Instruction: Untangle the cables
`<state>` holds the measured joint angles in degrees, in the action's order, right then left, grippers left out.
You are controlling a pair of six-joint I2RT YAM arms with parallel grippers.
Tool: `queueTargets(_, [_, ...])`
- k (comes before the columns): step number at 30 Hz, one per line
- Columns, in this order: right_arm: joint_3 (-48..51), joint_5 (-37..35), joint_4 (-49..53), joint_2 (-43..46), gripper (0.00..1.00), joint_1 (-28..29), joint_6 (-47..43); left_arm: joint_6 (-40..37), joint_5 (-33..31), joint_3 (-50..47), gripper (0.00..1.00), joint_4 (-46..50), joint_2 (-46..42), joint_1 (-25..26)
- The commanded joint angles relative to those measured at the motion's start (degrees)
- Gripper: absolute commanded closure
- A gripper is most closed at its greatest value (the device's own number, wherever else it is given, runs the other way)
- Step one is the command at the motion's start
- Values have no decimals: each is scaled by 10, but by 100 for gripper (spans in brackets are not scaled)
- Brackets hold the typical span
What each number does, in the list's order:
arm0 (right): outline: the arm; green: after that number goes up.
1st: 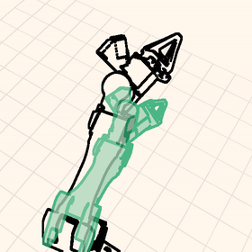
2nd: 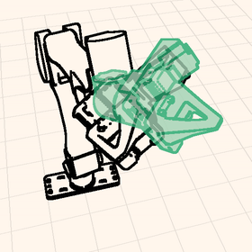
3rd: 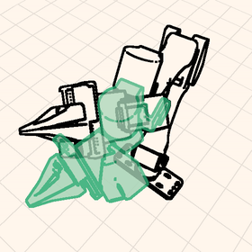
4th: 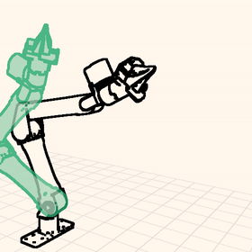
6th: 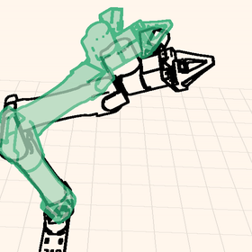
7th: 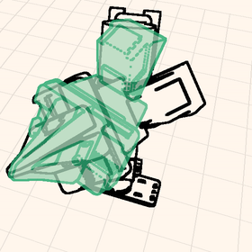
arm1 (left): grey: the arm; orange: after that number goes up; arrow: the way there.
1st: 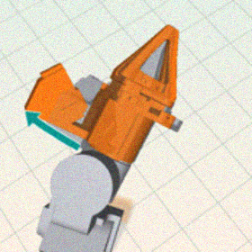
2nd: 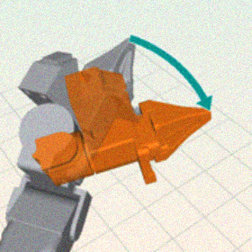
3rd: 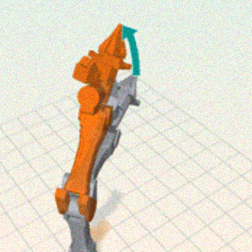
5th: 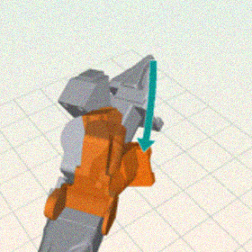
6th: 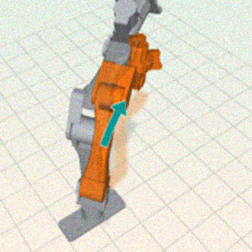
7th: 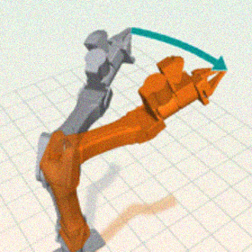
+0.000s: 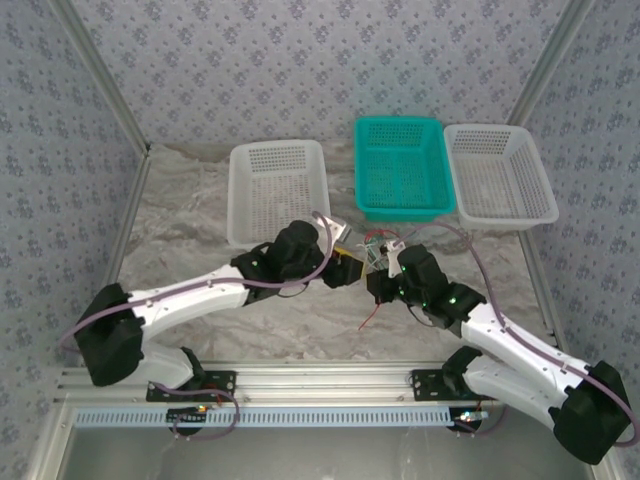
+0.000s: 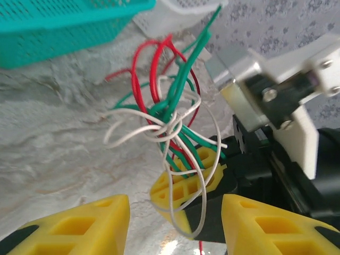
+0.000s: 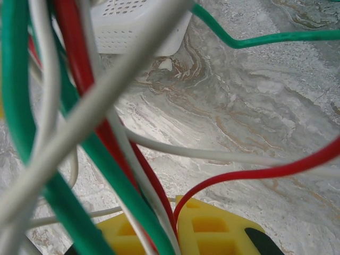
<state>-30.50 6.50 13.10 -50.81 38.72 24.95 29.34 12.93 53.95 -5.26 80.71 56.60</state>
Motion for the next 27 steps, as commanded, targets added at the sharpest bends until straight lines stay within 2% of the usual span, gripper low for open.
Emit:
queueTargets(1, [-18,9,1,0,100,1,-4,32,39,29,54,-61,7,6])
queueTargets(5, [-18,9,-1,-1,100,1,-4,33,32,25,62,-56,17,6])
queueTargets(10, [-25,11,-3,-6,100,1,-2,24,7,33,94,-21,26,5])
queueTargets(13, [-29,-7,9,-9,100,-1,4,18,0,34,100,-15,22,5])
queueTargets(17, [-32,-71,41,-15,100,-17,41,18,3,30,100,-9,-3,1])
queueTargets(19, [-29,-104,67,-18,100,-50,82,27,17,27,100,-17,-33,-2])
queueTargets(21, [-16,-96,75,-21,100,-99,106,33,32,31,100,-16,-61,-2])
queueTargets(24, [14,-47,63,-33,100,-176,153,35,28,43,100,11,-100,-2])
queueTargets(27, [27,-17,57,-58,100,-214,168,25,17,51,100,38,-139,-2])
